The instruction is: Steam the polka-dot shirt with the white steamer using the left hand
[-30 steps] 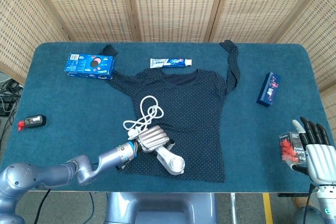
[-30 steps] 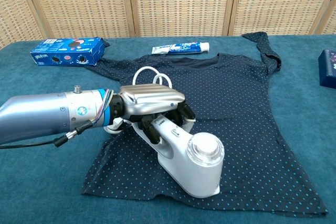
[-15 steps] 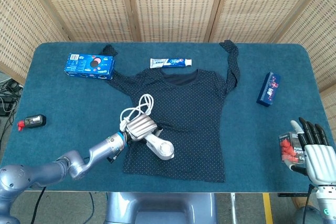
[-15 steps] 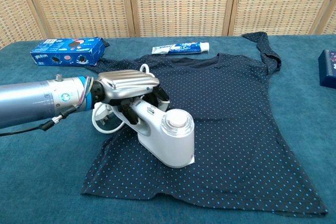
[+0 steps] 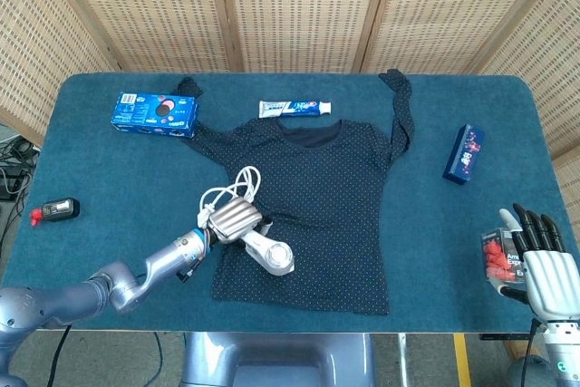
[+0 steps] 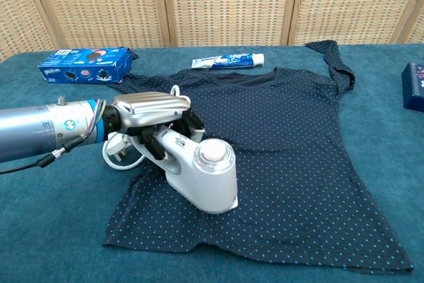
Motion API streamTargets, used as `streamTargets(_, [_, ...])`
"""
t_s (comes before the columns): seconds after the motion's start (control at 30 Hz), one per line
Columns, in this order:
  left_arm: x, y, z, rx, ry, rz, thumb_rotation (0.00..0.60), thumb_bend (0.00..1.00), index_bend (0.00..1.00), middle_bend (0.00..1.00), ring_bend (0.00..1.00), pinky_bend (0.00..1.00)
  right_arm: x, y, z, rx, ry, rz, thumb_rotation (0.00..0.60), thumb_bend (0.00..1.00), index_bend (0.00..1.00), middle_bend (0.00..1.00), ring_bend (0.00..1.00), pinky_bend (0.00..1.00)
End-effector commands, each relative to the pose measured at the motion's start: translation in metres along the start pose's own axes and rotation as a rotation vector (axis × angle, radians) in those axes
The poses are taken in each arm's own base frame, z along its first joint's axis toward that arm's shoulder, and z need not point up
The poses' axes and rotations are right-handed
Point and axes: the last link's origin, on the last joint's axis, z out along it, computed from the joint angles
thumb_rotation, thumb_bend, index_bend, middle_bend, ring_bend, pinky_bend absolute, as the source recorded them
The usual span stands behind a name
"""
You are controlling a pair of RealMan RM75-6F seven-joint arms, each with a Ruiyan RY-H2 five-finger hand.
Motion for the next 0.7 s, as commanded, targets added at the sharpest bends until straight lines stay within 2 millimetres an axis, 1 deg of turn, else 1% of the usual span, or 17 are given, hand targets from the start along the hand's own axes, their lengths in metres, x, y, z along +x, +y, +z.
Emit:
streamTargets(0.03, [-0.003,0.008,0.000,-0.024,-0.010,-0.013,0.600,0.71,1.00,0.77,0.73,0.85,0.000,0.000,0.000,-0.001,0.001,0.000,0.600,0.00,0.00,0.00,0.00,0.00])
streamTargets(0.4, [-0.010,0.039,0.002,-0.119,-0.033,-0.035,0.600,0.71,1.00,0.77,0.73,0.85,0.001,0.001,0.000,-0.001,0.001,0.003,0.600,0.00,0.00,0.00,0.00,0.00])
streamTargets(0.53, [-0.014,0.040,0.001,-0.120,-0.045,-0.032,0.600,0.71,1.00,0.77,0.73,0.85,0.001,0.001,0.000,-0.001,0.001,0.003,0.600,0.00,0.00,0.00,0.00,0.00])
streamTargets(0.7, [-0.017,0.030,-0.002,-0.088,-0.048,-0.019,0.600,0.71,1.00,0.77,0.73,0.86,0.001,0.001,-0.001,0.001,0.000,0.004,0.600,0.00,0.00,0.00,0.00,0.00])
